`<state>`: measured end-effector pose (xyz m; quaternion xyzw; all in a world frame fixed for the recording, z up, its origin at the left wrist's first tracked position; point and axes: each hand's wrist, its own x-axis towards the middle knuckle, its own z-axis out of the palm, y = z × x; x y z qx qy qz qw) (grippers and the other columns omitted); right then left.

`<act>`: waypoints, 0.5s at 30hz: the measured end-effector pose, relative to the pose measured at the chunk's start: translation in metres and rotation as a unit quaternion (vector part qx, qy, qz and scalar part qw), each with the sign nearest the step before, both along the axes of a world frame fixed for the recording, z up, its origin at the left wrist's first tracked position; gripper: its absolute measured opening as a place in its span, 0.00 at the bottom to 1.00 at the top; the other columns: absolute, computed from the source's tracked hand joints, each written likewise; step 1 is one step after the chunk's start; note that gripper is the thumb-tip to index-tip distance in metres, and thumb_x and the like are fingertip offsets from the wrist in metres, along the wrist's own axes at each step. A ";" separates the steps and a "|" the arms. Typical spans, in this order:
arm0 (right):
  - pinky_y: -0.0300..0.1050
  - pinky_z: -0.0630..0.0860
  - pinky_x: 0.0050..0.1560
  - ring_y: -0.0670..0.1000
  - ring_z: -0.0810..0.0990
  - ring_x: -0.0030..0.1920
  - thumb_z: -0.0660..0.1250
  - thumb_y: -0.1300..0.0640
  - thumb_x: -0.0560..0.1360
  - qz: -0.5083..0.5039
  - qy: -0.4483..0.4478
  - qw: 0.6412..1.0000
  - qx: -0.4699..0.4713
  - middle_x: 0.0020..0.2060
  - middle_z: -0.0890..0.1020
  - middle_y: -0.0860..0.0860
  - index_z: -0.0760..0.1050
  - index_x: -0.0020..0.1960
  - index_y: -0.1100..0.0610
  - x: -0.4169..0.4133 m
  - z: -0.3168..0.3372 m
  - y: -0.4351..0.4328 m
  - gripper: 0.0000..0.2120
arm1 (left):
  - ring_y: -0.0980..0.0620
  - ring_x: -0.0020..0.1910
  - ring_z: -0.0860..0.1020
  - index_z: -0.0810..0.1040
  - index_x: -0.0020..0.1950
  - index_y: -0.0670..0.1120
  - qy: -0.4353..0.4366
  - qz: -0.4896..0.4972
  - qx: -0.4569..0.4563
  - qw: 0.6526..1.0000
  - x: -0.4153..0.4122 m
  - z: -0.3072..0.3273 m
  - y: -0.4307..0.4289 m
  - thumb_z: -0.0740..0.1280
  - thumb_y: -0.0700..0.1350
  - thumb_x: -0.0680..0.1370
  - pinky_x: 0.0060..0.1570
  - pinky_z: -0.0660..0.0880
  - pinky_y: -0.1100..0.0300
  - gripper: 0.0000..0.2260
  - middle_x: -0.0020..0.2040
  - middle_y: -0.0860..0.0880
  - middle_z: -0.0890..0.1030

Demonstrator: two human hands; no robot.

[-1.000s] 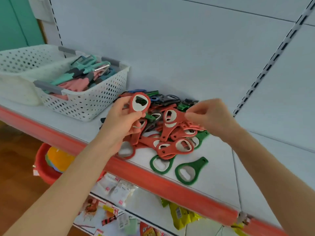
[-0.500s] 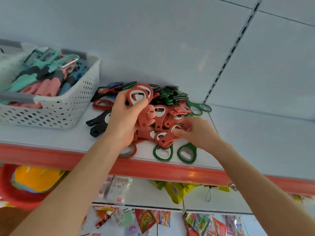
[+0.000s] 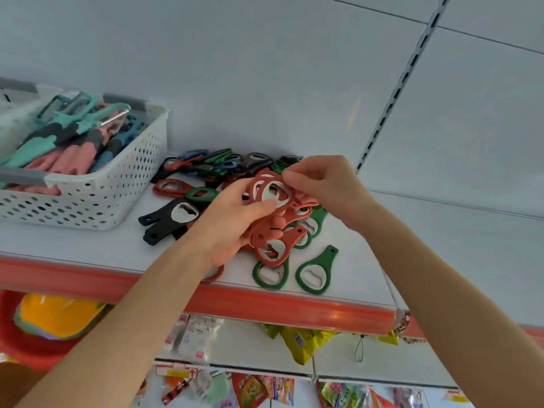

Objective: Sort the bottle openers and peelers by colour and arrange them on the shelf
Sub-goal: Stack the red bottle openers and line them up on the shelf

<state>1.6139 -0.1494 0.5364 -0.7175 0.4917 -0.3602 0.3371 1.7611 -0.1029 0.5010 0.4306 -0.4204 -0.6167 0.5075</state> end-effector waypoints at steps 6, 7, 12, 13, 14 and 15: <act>0.24 0.67 0.43 0.43 0.74 0.45 0.70 0.57 0.72 0.144 0.303 0.942 -0.022 0.50 0.80 0.48 0.78 0.56 0.59 -0.025 -0.033 0.004 0.13 | 0.52 0.32 0.81 0.73 0.60 0.40 0.031 0.097 0.012 0.995 0.022 -0.005 0.001 0.60 0.31 0.76 0.33 0.79 0.59 0.14 0.44 0.41 0.82; 0.26 0.65 0.44 0.43 0.72 0.48 0.70 0.57 0.72 0.165 0.331 0.929 -0.033 0.51 0.78 0.48 0.77 0.59 0.58 -0.027 -0.039 0.005 0.16 | 0.52 0.33 0.81 0.73 0.59 0.40 0.033 0.096 0.011 0.995 0.023 -0.005 0.002 0.60 0.30 0.76 0.33 0.79 0.59 0.14 0.44 0.40 0.82; 0.37 0.69 0.48 0.46 0.73 0.46 0.71 0.56 0.71 0.140 0.336 0.930 -0.044 0.49 0.80 0.51 0.79 0.55 0.58 -0.039 -0.043 0.004 0.14 | 0.52 0.33 0.78 0.72 0.61 0.43 0.041 0.110 0.001 0.993 0.019 -0.006 0.002 0.61 0.32 0.76 0.33 0.78 0.59 0.15 0.44 0.42 0.81; 0.38 0.70 0.47 0.47 0.75 0.43 0.72 0.56 0.70 0.135 0.314 0.939 -0.030 0.46 0.81 0.51 0.80 0.53 0.58 -0.043 -0.039 0.003 0.12 | 0.52 0.34 0.78 0.72 0.61 0.45 0.046 0.118 -0.002 0.992 0.019 -0.007 0.001 0.61 0.33 0.77 0.35 0.77 0.58 0.14 0.45 0.42 0.81; 0.38 0.71 0.45 0.48 0.76 0.41 0.73 0.56 0.69 0.123 0.287 0.950 -0.024 0.43 0.82 0.51 0.81 0.50 0.57 -0.046 -0.033 0.003 0.11 | 0.52 0.36 0.78 0.72 0.61 0.47 0.050 0.128 -0.005 0.990 0.018 -0.008 0.000 0.62 0.35 0.77 0.37 0.77 0.57 0.14 0.45 0.43 0.81; 0.38 0.72 0.44 0.47 0.77 0.40 0.73 0.55 0.69 0.104 0.249 0.963 -0.023 0.41 0.82 0.51 0.82 0.48 0.56 -0.047 -0.028 0.003 0.09 | 0.52 0.37 0.79 0.71 0.60 0.48 0.053 0.137 -0.008 0.989 0.017 -0.010 0.000 0.62 0.38 0.77 0.40 0.76 0.56 0.13 0.45 0.44 0.80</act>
